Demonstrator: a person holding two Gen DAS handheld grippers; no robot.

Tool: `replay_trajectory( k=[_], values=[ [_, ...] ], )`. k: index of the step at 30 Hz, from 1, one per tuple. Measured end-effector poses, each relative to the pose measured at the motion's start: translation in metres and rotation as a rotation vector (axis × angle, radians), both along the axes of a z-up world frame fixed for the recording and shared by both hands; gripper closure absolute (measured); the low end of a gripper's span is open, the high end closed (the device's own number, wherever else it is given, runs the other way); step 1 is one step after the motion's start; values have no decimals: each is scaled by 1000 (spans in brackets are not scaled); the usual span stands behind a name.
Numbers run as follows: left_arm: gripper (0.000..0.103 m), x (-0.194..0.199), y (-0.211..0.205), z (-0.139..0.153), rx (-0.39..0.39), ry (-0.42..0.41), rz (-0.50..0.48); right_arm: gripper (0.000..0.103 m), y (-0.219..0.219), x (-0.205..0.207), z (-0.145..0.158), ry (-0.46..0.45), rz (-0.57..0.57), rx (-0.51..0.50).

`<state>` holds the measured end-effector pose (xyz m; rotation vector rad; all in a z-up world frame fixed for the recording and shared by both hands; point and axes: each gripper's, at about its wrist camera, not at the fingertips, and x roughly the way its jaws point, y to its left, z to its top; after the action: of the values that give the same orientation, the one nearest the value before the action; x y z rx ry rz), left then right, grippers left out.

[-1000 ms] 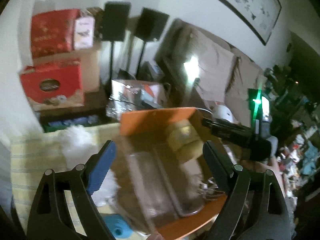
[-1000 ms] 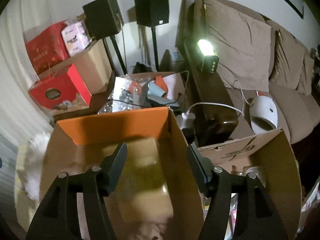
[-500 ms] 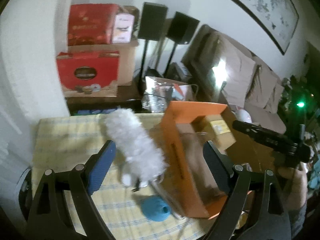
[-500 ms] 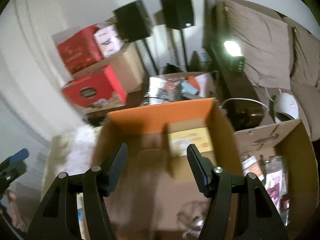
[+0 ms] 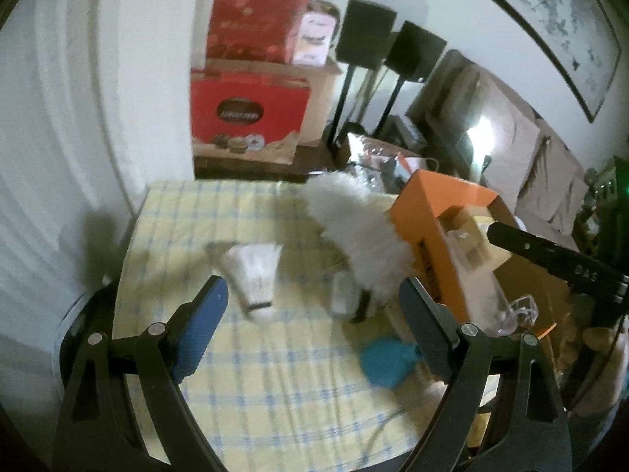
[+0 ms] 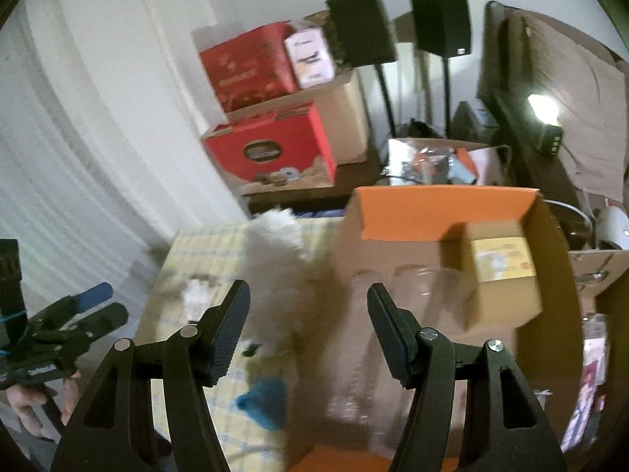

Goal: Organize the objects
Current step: 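Withdraw both grippers from the box back over the table, then move the left gripper to the white shuttlecock while the right moves to the teal funnel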

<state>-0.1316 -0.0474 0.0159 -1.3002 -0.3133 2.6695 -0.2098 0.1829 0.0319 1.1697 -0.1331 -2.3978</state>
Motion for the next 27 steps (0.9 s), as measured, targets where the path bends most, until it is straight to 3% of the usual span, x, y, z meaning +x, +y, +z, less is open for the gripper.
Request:
replay_trajectory(
  k=[11,20,27],
  values=[
    [16,23,-19,-32,-9,-36,12,39,-52,37,-27,2,86,42],
    [16,24,-38,-45,5,-43,61,39,-63,68,-50,30,84,76],
    [16,18,-48,-61,-9,-51,100,52,-63,88,-59,83,46,85]
  ],
)
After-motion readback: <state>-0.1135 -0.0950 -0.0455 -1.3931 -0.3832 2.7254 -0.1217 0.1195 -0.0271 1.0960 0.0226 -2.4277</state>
